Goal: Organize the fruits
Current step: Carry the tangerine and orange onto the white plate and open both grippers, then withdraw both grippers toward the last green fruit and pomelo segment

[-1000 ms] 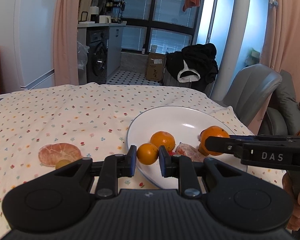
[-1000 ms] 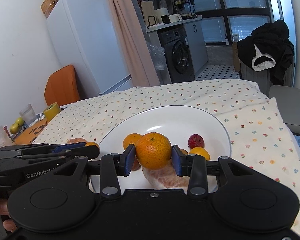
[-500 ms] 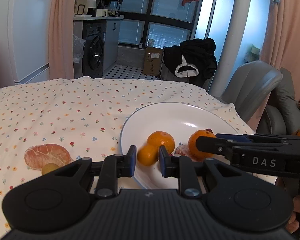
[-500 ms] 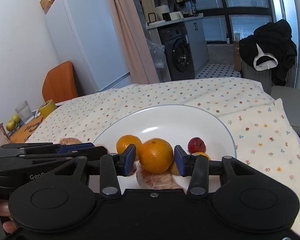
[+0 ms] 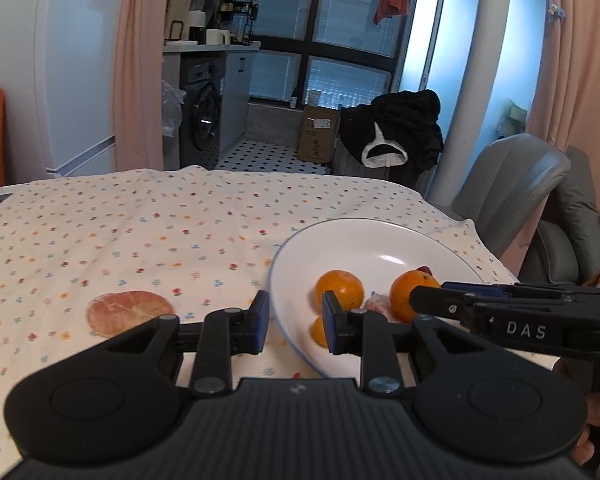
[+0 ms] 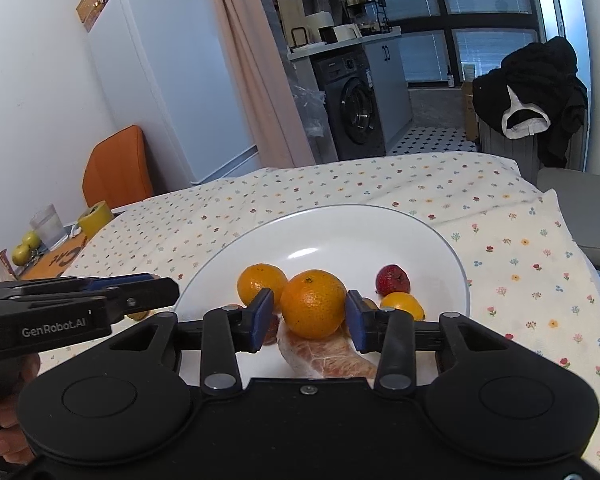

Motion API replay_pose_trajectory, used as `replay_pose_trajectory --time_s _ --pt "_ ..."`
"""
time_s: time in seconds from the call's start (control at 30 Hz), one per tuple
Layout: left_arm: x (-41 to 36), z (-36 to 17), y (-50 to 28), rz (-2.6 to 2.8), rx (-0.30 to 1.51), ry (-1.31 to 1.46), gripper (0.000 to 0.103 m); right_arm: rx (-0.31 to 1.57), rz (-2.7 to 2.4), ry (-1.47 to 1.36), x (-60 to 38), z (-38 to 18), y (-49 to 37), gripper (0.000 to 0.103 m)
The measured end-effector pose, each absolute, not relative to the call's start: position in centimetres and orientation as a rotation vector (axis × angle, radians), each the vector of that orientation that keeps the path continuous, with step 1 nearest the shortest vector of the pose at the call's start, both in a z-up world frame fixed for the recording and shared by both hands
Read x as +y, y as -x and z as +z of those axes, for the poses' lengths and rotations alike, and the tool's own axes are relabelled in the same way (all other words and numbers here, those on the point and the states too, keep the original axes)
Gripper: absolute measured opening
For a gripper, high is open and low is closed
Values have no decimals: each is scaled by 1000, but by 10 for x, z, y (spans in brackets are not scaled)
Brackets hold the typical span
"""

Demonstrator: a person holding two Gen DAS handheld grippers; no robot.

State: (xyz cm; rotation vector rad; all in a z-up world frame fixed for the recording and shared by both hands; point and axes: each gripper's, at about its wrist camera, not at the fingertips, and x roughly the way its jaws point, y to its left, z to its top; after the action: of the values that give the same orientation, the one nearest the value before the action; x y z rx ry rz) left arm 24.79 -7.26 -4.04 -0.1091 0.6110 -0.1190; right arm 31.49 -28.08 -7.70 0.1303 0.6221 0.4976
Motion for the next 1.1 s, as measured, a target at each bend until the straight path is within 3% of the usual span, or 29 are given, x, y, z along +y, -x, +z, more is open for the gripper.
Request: replay_pose_trajectory --time_s 0.13,0.37,1.1 --pt "-64 -38 -241 -103 608 109 26 593 525 -132 -276 -71 -311 40" --pt "-51 -33 -229 -77 592 108 26 590 531 -139 -268 -66 -309 53" --pt "9 -31 -195 36 581 161 28 597 645 -77 -209 -52 -284 54"
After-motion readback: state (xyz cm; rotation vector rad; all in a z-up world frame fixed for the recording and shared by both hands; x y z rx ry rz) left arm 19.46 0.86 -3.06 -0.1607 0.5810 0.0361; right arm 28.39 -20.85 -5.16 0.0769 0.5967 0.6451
